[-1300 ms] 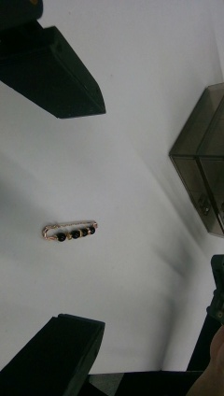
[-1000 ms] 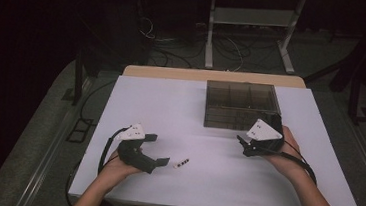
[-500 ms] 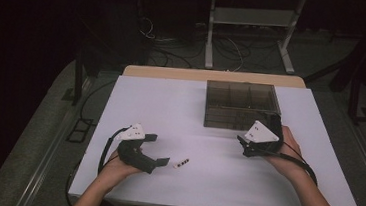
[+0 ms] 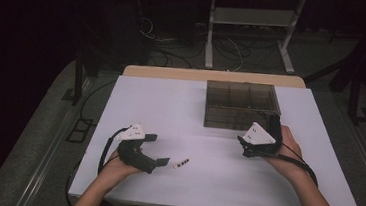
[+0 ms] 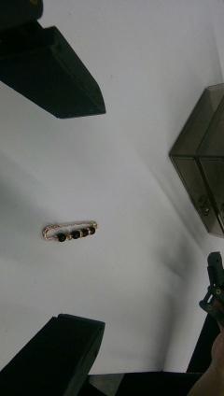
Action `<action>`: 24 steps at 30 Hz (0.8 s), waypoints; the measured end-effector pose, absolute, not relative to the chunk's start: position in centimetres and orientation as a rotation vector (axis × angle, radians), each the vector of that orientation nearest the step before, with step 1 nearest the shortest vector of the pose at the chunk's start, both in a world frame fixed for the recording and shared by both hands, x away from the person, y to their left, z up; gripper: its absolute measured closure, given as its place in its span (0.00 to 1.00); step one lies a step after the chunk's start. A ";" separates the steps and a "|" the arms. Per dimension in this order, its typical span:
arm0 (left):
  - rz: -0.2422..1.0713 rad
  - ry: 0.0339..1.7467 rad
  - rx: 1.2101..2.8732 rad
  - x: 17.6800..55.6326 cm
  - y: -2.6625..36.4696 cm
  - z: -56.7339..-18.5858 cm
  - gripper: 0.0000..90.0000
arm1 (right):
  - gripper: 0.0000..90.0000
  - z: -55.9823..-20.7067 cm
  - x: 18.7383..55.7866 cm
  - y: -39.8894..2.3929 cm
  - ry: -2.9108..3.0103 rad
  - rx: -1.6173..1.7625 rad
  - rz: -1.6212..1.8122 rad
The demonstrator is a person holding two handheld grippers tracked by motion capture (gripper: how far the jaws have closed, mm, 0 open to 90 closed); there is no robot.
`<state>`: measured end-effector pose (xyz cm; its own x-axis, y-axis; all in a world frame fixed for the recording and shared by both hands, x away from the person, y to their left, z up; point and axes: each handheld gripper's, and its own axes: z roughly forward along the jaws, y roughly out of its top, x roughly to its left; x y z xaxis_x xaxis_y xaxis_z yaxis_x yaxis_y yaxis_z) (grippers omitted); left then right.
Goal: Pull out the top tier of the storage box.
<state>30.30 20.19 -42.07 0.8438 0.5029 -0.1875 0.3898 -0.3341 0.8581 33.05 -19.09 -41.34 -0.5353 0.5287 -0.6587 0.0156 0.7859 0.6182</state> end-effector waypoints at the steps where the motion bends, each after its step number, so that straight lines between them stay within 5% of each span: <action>1: 0.134 0.660 1.964 30.3 20.2 -42.1 0.00 | 0.03 -41.3 33.0 -19.1 2.047 0.402 0.696; 24: 0.135 0.659 1.966 30.3 20.2 -42.1 0.00 | 0.03 -41.7 32.8 -18.7 2.021 0.342 0.602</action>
